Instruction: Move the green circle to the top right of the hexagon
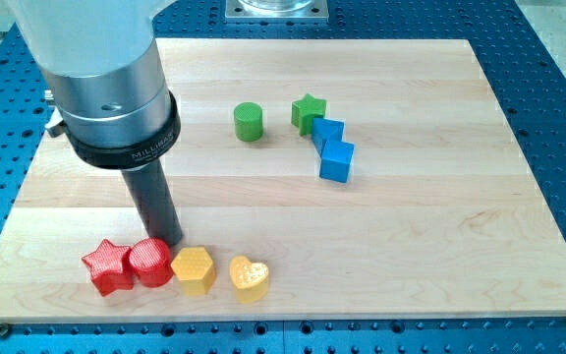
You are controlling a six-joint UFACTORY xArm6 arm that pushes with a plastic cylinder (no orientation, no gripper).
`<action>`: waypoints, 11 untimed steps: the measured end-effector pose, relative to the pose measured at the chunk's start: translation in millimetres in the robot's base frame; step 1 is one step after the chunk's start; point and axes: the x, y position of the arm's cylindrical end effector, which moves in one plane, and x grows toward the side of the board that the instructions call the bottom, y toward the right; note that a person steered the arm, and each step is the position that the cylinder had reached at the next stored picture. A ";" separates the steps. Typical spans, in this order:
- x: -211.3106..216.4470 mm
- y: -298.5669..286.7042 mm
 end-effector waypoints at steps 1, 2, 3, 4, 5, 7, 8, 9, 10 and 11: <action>11.0 0.0; 11.0 0.0; -25.9 1.5; -96.7 1.2; -103.0 2.3; -226.7 35.9; -226.5 36.5; -186.8 50.5; -195.9 81.1; -195.8 81.5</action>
